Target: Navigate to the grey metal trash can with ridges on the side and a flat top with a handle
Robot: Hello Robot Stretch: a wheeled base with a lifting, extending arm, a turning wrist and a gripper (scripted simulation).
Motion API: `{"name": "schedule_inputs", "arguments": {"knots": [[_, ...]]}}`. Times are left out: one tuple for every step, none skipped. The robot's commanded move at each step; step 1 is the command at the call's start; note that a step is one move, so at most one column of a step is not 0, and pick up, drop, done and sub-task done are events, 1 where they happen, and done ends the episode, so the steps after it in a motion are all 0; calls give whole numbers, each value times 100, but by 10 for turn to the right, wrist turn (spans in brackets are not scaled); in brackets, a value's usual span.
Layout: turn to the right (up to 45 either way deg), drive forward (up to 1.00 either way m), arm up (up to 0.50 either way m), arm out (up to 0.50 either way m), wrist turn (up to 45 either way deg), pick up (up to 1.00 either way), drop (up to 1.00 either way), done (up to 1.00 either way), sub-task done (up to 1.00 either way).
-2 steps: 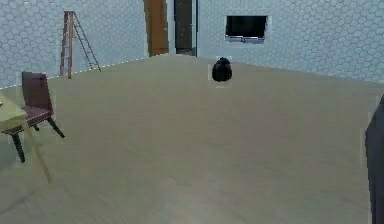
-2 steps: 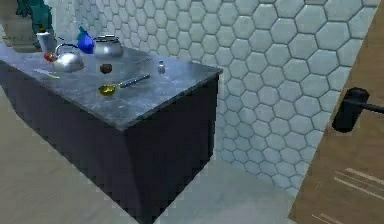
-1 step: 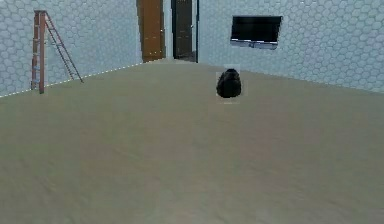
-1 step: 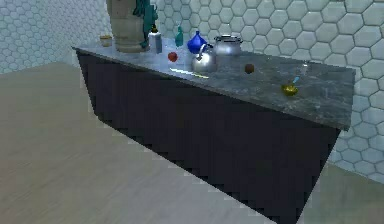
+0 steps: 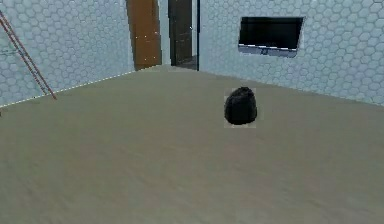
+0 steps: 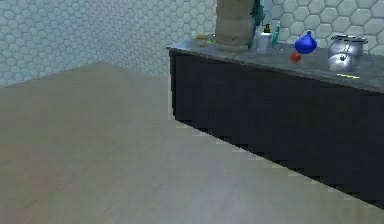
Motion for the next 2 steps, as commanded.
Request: {"name": "schedule_inputs", "arguments": {"knots": [[0,100,0,0,0,0,0,0,0],[0,100,0,0,0,0,0,0,0]]}}
